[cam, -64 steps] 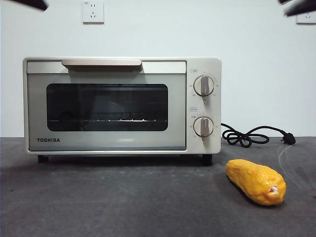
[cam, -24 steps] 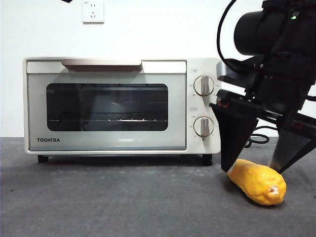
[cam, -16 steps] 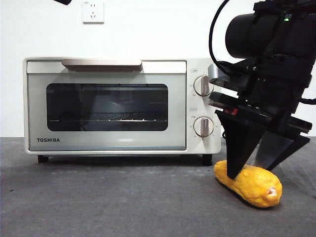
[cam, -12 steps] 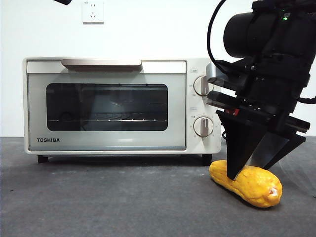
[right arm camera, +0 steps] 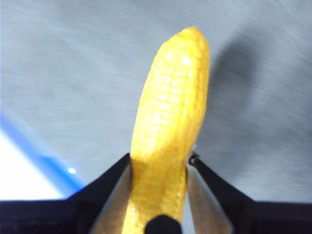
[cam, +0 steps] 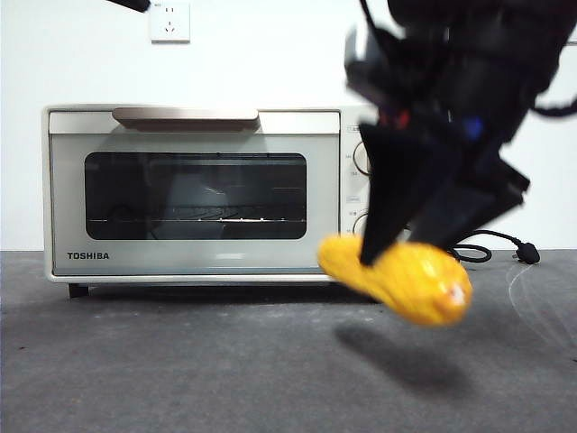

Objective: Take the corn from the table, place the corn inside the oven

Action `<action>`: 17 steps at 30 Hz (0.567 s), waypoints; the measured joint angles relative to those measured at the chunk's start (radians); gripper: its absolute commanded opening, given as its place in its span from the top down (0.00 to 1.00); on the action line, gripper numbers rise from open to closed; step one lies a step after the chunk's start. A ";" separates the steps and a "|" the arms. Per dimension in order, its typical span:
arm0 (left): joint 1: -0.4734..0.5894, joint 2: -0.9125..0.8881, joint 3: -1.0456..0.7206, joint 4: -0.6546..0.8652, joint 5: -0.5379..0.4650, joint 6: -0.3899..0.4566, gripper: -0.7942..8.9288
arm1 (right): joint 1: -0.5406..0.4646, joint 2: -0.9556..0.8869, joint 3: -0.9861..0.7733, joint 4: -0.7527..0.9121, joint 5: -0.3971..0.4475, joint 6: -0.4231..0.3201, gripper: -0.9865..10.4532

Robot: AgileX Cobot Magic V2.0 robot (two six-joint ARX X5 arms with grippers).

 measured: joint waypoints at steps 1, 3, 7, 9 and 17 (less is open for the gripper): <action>0.000 0.013 0.000 0.018 0.000 0.000 0.92 | 0.014 -0.026 0.000 0.000 0.000 0.007 0.92; 0.000 0.040 0.000 0.052 0.000 0.000 0.92 | 0.037 -0.077 0.000 0.000 0.000 0.022 0.92; 0.000 0.099 0.000 0.110 -0.010 0.000 0.92 | 0.066 -0.191 0.000 0.000 -0.001 0.051 0.92; 0.000 0.125 0.000 0.136 -0.035 0.000 0.92 | 0.067 -0.243 0.000 0.000 -0.005 0.063 0.92; 0.000 0.198 0.000 0.207 -0.053 0.000 0.92 | 0.066 -0.428 0.000 0.000 -0.005 0.111 0.92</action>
